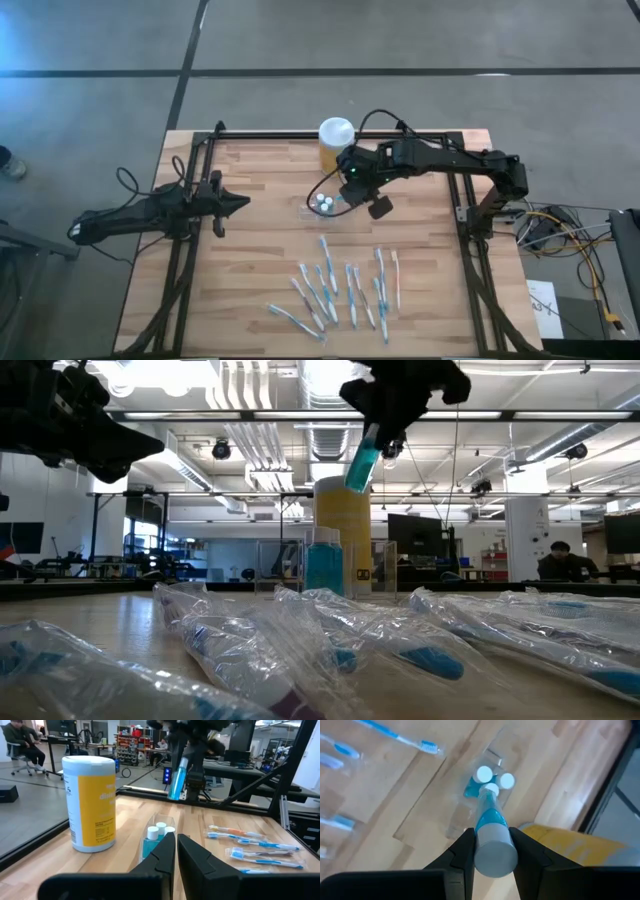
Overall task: Pick & Place toothbrushing station
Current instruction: Put the blue mouthwash into the transparent organizer, then adjust the transparent organizer
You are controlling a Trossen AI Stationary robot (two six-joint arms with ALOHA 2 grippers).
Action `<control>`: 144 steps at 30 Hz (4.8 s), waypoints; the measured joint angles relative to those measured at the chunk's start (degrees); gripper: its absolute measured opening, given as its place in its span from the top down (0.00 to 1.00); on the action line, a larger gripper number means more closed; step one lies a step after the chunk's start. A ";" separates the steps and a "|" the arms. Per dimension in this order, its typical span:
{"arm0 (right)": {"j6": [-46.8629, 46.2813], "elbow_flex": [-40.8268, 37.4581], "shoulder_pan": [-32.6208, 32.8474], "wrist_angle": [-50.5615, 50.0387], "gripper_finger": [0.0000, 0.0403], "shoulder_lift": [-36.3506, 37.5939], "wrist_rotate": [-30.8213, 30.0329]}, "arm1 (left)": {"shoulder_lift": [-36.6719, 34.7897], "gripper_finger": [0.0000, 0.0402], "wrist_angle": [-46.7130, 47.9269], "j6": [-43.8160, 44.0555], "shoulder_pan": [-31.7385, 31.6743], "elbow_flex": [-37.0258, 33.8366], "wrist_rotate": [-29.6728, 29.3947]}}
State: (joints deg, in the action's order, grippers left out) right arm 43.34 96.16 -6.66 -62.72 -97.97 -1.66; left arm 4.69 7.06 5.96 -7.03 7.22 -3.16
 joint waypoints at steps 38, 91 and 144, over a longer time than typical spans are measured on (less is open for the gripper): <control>10.30 5.61 0.81 -0.07 0.78 -12.35 -4.46 | 0.13 0.94 3.10 -1.33 -0.02 -0.09 0.07; 23.96 8.24 3.23 -4.36 0.74 -17.64 -11.42 | 0.13 0.94 3.27 -1.58 0.00 -0.96 0.09; -29.11 -54.64 -14.01 60.35 0.98 32.66 21.19 | 22.92 0.99 -14.54 8.58 0.02 -4.58 1.33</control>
State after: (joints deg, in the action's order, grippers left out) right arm 14.23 41.52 -20.67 -2.37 -65.31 19.53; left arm 27.61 -7.48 14.54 -7.01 2.65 -1.83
